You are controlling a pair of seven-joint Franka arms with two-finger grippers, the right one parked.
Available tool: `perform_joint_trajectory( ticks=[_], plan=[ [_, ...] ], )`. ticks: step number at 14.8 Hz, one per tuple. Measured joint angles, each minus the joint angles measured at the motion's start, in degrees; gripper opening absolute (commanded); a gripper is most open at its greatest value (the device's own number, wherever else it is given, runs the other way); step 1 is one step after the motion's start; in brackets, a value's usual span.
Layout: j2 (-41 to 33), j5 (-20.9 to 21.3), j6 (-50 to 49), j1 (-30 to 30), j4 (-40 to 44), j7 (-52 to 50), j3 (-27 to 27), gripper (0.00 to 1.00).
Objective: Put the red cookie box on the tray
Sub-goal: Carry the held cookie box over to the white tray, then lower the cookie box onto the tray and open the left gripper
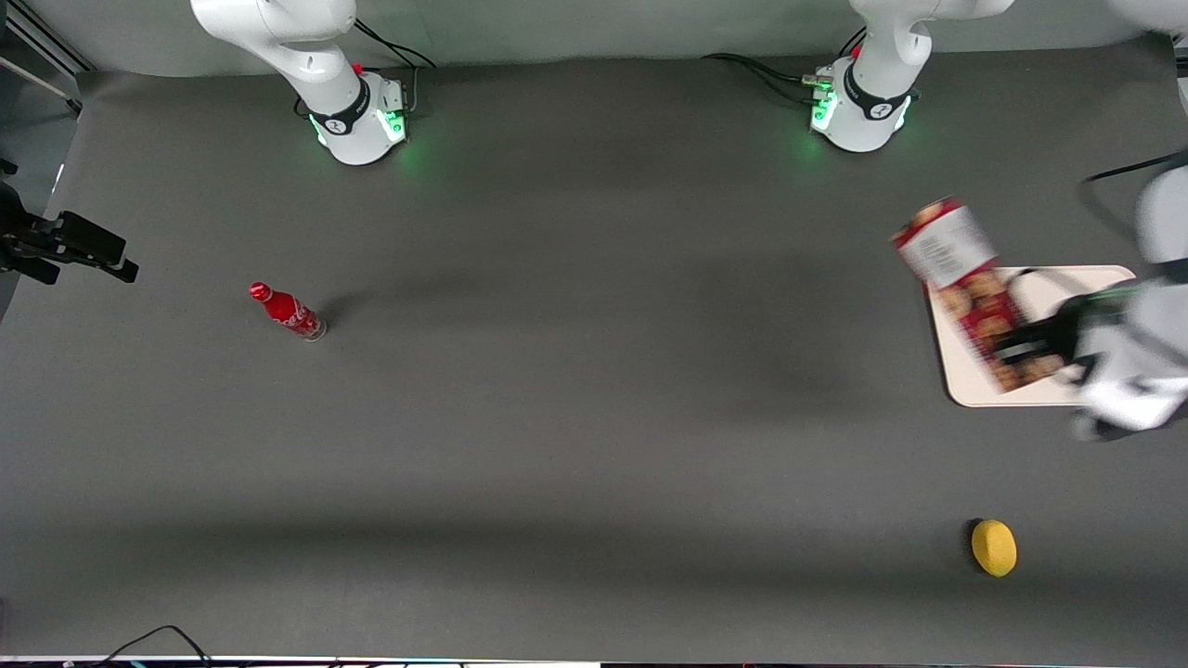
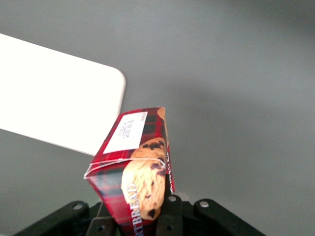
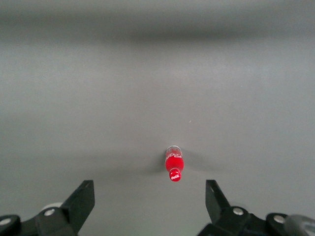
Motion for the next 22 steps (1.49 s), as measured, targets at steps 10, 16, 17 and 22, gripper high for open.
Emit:
perform_joint_trajectory(
  ticks=[10, 16, 17, 22],
  plan=[
    [7.6, 0.0, 6.3, 1.8, 1.6, 53.9, 27.7, 0.0],
    [19.4, -3.3, 28.1, 5.8, -9.5, 59.9, 29.7, 0.0],
    [20.4, -4.8, 30.5, 6.4, -10.7, 60.7, 30.1, 0.0],
    [21.7, -9.0, 43.7, 8.4, -18.9, 65.5, 30.6, 0.99]
  ],
)
